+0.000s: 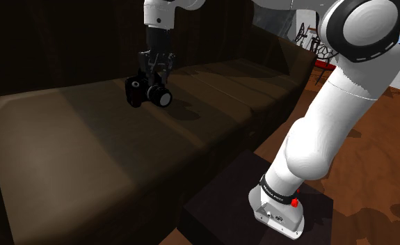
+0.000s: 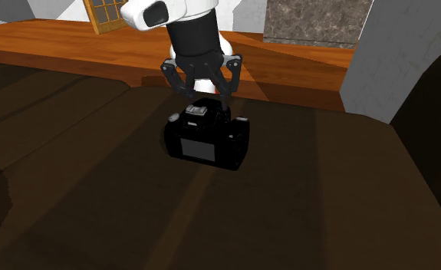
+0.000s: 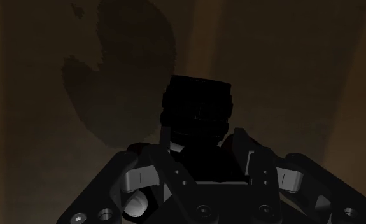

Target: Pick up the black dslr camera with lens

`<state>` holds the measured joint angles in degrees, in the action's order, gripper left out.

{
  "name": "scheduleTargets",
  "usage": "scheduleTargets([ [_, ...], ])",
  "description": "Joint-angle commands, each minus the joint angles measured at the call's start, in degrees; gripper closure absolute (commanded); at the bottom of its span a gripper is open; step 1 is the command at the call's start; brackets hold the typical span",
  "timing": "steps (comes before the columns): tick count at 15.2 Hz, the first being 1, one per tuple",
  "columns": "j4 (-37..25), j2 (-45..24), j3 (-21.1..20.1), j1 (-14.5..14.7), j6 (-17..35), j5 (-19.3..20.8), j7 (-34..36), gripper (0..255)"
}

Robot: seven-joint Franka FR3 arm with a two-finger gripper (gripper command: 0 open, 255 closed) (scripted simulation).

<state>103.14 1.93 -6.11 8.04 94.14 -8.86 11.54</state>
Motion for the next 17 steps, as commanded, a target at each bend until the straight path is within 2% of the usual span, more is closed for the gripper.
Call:
scheduleTargets([
  [1,0.0,0.0,0.0,0.0,0.1,0.0,0.0,255],
  [17,-13.6,-1.8,0.1,-0.1,-11.7,0.2,1.6,255],
])
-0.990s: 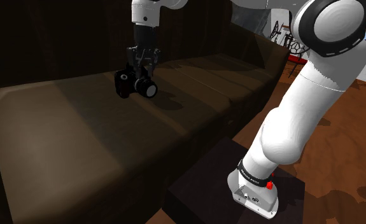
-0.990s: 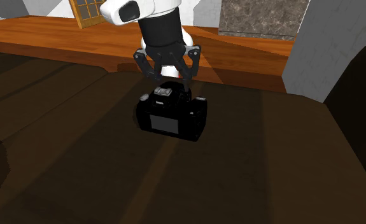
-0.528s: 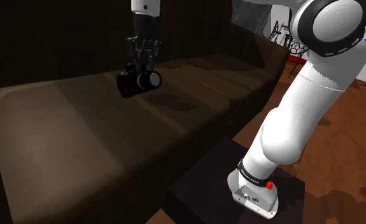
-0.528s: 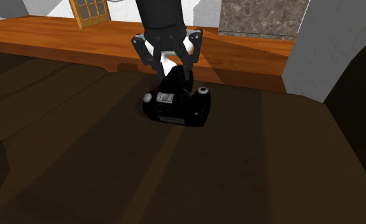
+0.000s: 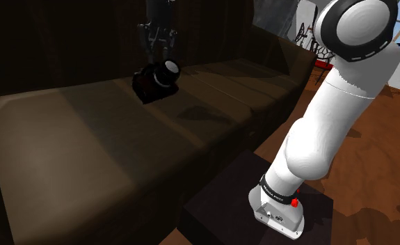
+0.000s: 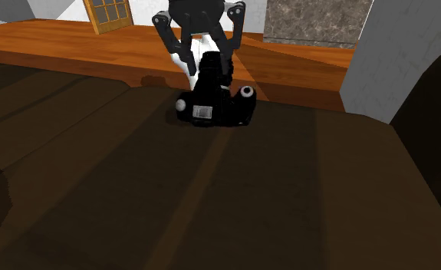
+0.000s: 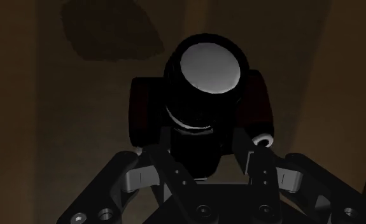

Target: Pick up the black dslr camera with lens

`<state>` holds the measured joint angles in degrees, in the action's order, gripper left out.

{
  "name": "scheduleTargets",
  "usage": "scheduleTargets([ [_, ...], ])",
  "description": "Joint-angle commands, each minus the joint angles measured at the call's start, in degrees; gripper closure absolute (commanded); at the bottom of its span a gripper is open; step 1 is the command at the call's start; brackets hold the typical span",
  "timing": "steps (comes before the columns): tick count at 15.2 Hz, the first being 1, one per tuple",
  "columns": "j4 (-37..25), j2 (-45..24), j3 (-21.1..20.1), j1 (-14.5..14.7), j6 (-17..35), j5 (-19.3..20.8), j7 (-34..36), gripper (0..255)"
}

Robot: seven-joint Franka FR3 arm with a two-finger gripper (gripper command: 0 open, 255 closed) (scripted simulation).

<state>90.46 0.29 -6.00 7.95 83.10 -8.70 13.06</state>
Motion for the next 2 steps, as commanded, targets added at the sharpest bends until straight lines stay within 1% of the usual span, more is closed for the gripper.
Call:
scheduleTargets([
  [1,-1.1,-0.2,0.0,0.0,-0.8,0.0,0.1,255],
  [2,-1.1,-0.2,0.0,0.0,-0.8,0.0,0.1,255],
])
